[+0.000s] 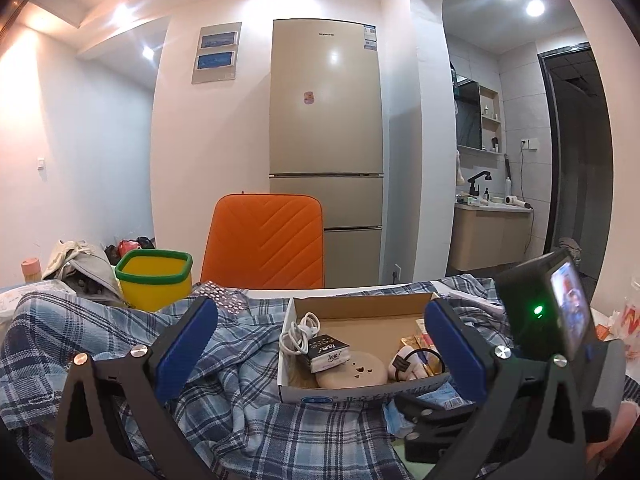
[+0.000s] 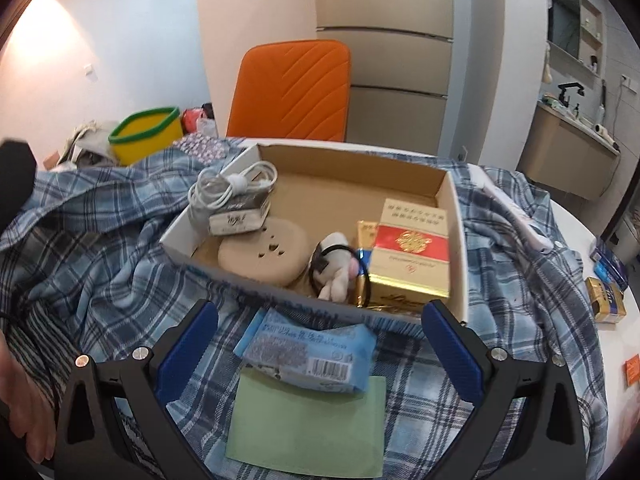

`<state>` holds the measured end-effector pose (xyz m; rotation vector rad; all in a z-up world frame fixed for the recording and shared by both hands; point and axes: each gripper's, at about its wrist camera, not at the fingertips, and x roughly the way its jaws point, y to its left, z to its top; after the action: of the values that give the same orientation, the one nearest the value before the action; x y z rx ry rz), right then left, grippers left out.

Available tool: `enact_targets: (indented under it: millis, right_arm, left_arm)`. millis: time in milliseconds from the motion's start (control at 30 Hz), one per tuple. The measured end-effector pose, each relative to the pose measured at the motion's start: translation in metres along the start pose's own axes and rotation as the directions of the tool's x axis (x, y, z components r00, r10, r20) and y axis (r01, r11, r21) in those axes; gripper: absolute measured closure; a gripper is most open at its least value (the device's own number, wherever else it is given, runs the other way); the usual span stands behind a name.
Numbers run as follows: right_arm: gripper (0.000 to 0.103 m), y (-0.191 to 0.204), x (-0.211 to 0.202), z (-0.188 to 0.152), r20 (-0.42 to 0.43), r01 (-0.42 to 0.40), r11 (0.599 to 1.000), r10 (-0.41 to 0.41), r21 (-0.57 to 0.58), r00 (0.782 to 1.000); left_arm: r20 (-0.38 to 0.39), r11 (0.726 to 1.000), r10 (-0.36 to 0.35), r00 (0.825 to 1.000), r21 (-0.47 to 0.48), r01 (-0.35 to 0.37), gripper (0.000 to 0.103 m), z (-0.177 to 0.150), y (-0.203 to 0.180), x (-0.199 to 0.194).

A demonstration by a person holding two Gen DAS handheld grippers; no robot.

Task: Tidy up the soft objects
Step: 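Withdraw both grippers from the box, then grasp the blue wet-wipe pack with the right gripper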

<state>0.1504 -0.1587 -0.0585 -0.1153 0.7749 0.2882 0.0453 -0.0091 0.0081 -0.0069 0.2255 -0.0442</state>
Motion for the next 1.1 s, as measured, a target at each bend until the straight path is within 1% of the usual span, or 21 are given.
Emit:
enact_targets:
  millis: [167,200,233,267,333,400,467,500,600,667,733,800,833,867,900,933,1033,1100]
  right_arm:
    - [0.0,0.003,0.011,-0.002,-0.061,-0.026,1.0,0.025,-0.013,0.998]
    - [0.002,0.003,0.013,-0.002,-0.072,-0.034,0.999,0.033,-0.012,0.997]
    - [0.007,0.003,0.014,-0.002,-0.08,-0.041,0.999,0.04,-0.01,0.996]
    - [0.009,0.003,0.016,-0.003,-0.092,-0.046,0.999,0.045,-0.008,0.995]
    - [0.01,0.004,0.02,-0.004,-0.107,-0.047,0.999,0.046,-0.007,0.993]
    - [0.018,0.004,0.021,-0.004,-0.116,-0.052,0.999,0.051,-0.005,0.992]
    - [0.036,0.003,0.023,-0.004,-0.132,-0.049,0.999,0.048,-0.002,0.99]
    - [0.036,0.002,0.024,-0.005,-0.139,-0.045,0.999,0.045,0.004,0.989]
    - [0.045,-0.004,0.019,-0.005,-0.126,-0.056,0.998,0.06,0.033,0.99]
    - [0.06,-0.007,0.017,-0.004,-0.12,-0.052,0.998,0.057,0.048,0.991]
    - [0.063,-0.012,0.011,-0.004,-0.116,-0.066,0.996,0.073,0.061,0.991]
    - [0.062,-0.015,0.008,-0.005,-0.113,-0.062,0.996,0.07,0.068,0.991]
    - [0.058,-0.016,0.008,-0.005,-0.109,-0.061,0.995,0.069,0.075,0.992]
    - [0.039,-0.016,0.009,-0.005,-0.115,-0.052,0.995,0.061,0.08,0.991]
    - [0.029,-0.016,0.011,-0.005,-0.12,-0.037,0.996,0.047,0.083,0.992]
    - [0.022,-0.016,0.01,-0.004,-0.108,-0.033,0.996,0.042,0.089,0.993]
    - [0.021,-0.015,0.006,-0.001,-0.099,-0.004,0.996,0.014,0.093,0.995]
    - [0.019,-0.012,0.01,0.003,-0.136,0.029,0.995,-0.016,0.099,0.991]
  left_arm:
    - [-0.006,1.0,0.001,1.0,-0.003,-0.001,0.0,0.0,0.0,0.001]
    - [-0.007,1.0,0.001,1.0,-0.003,-0.001,0.0,0.0,0.0,0.002]
    - [-0.01,1.0,0.002,1.0,-0.003,-0.002,0.0,0.0,0.0,0.002]
    - [-0.014,1.0,0.001,1.0,-0.003,-0.001,0.0,-0.001,0.0,0.003]
    - [-0.019,1.0,0.001,1.0,-0.002,-0.001,0.0,-0.001,-0.001,0.004]
    - [-0.015,1.0,0.001,1.0,0.0,-0.001,0.0,-0.001,-0.001,0.003]
    - [-0.011,1.0,-0.001,1.0,0.005,0.001,0.0,-0.001,-0.002,0.003]
    - [-0.013,1.0,-0.004,1.0,0.006,0.004,0.0,-0.001,-0.002,0.003]
    - [-0.028,1.0,-0.012,1.0,0.002,0.012,0.0,-0.001,-0.001,0.004]
    - [-0.029,1.0,-0.015,0.999,0.0,0.015,0.0,-0.001,-0.001,0.005]
    - [-0.029,1.0,-0.013,1.0,-0.005,0.013,0.0,-0.001,0.0,0.005]
    - [-0.033,1.0,-0.014,0.999,-0.011,0.013,0.0,-0.001,0.002,0.005]
    - [-0.034,1.0,-0.014,0.999,-0.014,0.013,0.0,-0.001,0.002,0.005]
    - [-0.034,1.0,-0.014,0.999,-0.015,0.013,0.0,-0.001,0.002,0.005]
    - [-0.034,1.0,-0.013,0.999,-0.014,0.013,0.0,-0.001,0.002,0.005]
    - [-0.033,1.0,-0.012,0.999,-0.016,0.012,0.0,-0.001,0.003,0.006]
    - [-0.03,1.0,-0.007,1.0,-0.024,0.006,0.0,0.0,0.005,0.006]
    - [-0.033,0.999,-0.004,0.999,-0.035,0.003,0.0,0.0,0.007,0.007]
